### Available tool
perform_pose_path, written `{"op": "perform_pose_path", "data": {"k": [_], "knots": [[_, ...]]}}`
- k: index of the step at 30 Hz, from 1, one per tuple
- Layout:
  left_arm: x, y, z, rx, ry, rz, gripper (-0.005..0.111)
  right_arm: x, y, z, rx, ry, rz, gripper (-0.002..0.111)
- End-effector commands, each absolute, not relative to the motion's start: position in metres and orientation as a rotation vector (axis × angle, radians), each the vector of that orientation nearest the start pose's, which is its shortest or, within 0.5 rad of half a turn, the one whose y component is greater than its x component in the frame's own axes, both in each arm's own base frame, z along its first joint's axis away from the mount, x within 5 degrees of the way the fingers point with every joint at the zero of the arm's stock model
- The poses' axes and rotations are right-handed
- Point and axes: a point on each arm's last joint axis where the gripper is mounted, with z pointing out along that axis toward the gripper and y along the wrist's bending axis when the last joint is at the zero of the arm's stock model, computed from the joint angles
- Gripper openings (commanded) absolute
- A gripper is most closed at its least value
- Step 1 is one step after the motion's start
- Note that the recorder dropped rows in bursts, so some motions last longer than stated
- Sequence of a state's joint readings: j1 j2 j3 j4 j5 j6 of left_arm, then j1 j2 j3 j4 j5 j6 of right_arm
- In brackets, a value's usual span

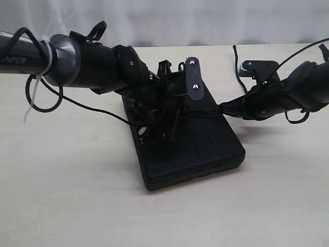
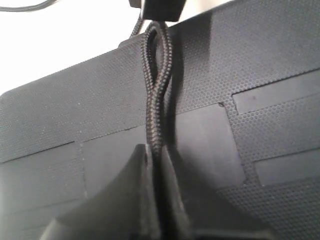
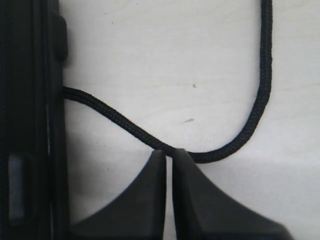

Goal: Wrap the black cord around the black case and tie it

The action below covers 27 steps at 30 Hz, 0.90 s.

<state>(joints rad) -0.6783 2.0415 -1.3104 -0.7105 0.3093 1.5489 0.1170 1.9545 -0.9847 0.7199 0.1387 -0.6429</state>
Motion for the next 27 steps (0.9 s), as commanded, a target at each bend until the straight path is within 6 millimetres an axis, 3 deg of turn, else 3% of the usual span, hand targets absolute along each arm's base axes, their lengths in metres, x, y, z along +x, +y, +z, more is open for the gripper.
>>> {"op": "perform_pose_path", "data": {"k": [1,5,12,21,24,27], "knots": [[0.327,-0.288,0.176,1.615,1.72,-0.168,0.0,0.364,0.051,0.115,-0.104,2.557,0.178,0.004],[0.327,-0.286,0.187,1.559,1.729,-0.178,0.0,0.364,0.051,0.115,-0.103,2.555,0.177,0.004],[0.322,-0.283,0.19,1.55,1.811,-0.279,0.0,0.362,0.055,0.123,-0.139,2.576,0.23,0.004],[0.348,-0.23,0.19,1.347,2.047,-0.607,0.0,0.355,0.061,0.146,-0.314,2.555,0.289,0.004],[0.356,-0.215,0.2,1.264,1.969,-0.815,0.0,0.349,0.076,0.153,-0.491,2.496,0.479,0.004],[0.354,-0.215,0.203,1.282,1.925,-0.862,0.0,0.345,0.087,0.158,-0.615,2.412,0.64,0.004]]}}
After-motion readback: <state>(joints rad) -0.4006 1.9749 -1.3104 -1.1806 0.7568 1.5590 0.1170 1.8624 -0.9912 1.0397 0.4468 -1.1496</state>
